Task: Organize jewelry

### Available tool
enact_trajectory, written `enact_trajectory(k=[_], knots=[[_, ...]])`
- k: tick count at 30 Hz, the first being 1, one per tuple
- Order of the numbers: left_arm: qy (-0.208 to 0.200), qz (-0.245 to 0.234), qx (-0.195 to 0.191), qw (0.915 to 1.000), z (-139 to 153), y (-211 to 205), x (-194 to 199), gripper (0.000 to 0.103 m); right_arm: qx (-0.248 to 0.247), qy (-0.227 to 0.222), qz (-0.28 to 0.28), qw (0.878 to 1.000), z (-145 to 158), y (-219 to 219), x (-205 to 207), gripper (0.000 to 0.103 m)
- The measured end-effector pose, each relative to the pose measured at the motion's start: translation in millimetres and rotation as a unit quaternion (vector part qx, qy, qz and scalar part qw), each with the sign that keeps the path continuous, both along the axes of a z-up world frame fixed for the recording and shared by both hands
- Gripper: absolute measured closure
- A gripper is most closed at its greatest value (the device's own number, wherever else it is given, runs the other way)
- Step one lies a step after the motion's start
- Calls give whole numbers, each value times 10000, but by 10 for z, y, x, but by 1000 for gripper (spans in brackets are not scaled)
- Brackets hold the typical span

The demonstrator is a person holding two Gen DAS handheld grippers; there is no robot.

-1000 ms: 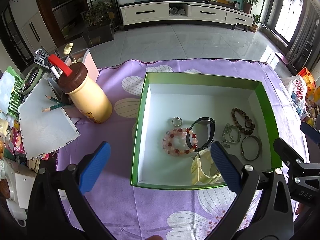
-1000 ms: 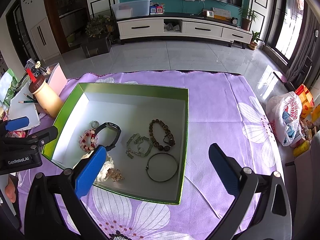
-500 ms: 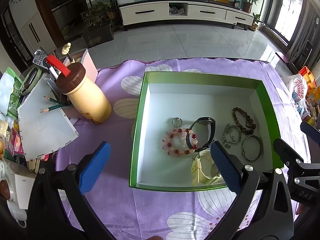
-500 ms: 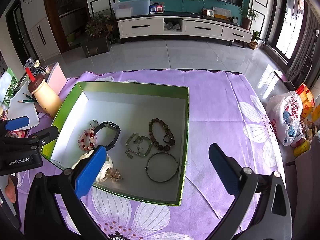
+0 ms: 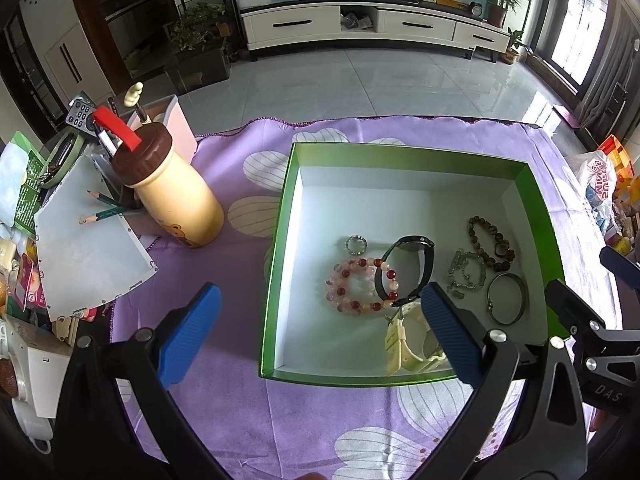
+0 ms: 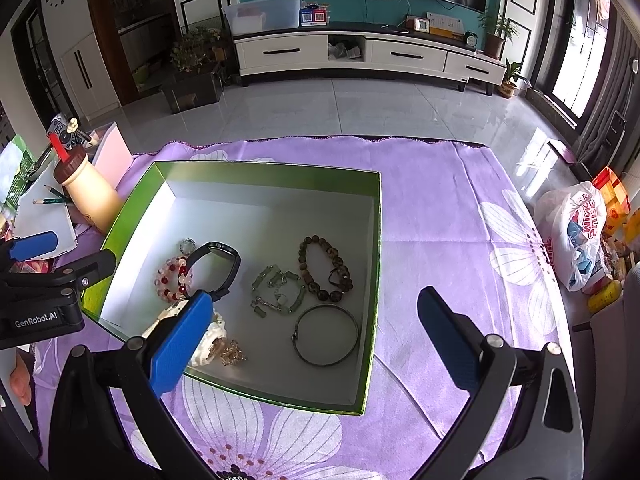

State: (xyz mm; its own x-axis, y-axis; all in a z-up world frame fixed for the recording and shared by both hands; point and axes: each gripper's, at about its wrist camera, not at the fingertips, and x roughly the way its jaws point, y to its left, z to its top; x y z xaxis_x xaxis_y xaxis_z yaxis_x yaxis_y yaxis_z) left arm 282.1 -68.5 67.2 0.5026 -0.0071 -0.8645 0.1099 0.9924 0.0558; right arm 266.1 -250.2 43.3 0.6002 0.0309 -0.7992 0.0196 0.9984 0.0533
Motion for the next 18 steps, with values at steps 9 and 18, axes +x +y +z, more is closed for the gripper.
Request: enact_trajectory(k=[9, 18], knots=[[-10, -1, 32, 10000, 6, -5, -7, 2, -1, 4, -5, 10000, 0, 1, 1, 1], [-8, 5, 43, 10000, 15, -15, -6, 2, -2, -4, -4, 10000, 12, 9, -1, 1]])
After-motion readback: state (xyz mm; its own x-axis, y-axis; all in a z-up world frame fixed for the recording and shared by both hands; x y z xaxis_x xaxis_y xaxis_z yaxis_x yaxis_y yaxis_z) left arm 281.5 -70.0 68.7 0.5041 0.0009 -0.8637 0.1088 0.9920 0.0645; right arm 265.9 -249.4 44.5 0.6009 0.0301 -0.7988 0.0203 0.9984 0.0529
